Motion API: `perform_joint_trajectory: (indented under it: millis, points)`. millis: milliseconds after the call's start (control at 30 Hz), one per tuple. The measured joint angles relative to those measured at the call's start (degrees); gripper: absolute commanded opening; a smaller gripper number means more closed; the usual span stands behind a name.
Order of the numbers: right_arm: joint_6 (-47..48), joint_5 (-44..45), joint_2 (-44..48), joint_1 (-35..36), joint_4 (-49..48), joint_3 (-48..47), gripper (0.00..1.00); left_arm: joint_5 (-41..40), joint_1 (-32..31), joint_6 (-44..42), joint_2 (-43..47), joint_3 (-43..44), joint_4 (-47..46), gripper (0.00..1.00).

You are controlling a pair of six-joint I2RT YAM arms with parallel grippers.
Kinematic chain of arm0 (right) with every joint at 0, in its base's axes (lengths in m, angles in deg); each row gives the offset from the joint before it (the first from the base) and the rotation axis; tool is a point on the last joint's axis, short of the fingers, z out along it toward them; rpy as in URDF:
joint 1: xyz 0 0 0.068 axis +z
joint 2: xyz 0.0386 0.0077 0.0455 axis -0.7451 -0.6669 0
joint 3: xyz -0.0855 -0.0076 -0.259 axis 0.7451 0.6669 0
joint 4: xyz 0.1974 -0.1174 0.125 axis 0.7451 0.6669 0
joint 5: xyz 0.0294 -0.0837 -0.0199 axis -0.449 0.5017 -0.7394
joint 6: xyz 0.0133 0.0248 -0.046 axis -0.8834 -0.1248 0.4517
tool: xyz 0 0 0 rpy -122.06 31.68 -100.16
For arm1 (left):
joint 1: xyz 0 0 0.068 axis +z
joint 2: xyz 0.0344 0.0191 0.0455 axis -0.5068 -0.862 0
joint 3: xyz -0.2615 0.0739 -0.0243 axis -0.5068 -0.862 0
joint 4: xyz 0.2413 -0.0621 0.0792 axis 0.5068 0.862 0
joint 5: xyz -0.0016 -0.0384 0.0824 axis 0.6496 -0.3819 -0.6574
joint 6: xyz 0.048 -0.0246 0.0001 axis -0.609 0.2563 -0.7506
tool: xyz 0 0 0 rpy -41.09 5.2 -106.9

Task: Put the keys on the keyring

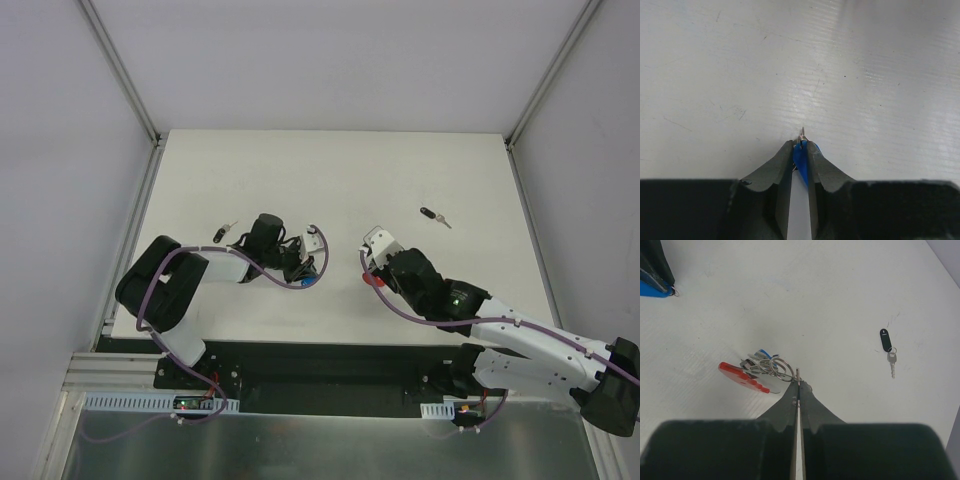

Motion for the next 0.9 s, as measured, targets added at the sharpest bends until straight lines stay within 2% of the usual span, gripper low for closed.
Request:
perform_joint_trajectory:
  millis: [233, 500, 600, 900]
  points:
    - [0.0, -0.02, 0.0, 0.0, 0.0, 0.0, 0.01, -0.04, -0.04, -0.31, 0.0, 0.2, 0.44, 0.09]
    - [0.0, -0.02, -0.31, 0.0, 0.0, 0.0, 0.02, -0.26, -0.76, -0.83, 0.0, 0.37, 0.72, 0.07]
    - [0.0, -0.02, -0.44, 0.0, 0.0, 0.0, 0.01, -0.44, -0.79, -0.81, -0.02, 0.48, 0.79, 0.0]
    - [0.0, -0.11, -0.52, 0.0, 0.02, 0.0, 0.01, -1.66, -0.81, 0.5, 0.26, 0.83, 0.72, 0.0]
